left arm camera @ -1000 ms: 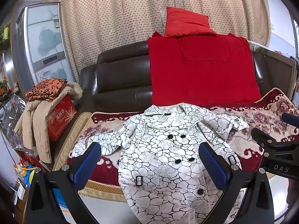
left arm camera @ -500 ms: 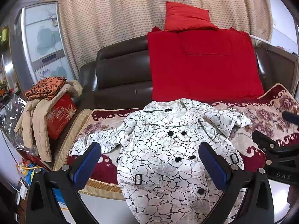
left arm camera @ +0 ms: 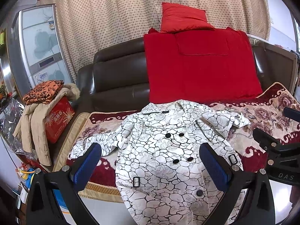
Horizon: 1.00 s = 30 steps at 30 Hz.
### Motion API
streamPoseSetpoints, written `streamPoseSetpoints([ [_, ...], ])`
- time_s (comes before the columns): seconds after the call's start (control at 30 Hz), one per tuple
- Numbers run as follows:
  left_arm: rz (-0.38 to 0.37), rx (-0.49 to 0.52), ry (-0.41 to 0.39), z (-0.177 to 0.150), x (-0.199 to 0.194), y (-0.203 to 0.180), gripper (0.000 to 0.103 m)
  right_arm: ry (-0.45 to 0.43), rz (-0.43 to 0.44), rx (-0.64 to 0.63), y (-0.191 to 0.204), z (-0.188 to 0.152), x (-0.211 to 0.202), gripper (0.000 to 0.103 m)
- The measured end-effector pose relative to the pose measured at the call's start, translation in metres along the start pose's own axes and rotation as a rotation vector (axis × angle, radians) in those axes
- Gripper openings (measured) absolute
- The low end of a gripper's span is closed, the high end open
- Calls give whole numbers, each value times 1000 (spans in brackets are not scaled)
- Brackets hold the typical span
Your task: Fold large clothes
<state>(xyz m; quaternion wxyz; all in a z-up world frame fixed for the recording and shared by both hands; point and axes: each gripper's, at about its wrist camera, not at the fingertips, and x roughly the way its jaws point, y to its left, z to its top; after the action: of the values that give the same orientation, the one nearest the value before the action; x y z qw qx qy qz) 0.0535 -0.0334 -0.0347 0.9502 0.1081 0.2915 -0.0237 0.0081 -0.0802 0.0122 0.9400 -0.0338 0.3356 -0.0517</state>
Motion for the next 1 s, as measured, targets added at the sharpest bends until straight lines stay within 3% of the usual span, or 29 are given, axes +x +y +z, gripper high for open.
streamPoseSetpoints([
  [1.0,0,-24,32,-6,15,9,103,27,-4,-14,7,1,9,103],
])
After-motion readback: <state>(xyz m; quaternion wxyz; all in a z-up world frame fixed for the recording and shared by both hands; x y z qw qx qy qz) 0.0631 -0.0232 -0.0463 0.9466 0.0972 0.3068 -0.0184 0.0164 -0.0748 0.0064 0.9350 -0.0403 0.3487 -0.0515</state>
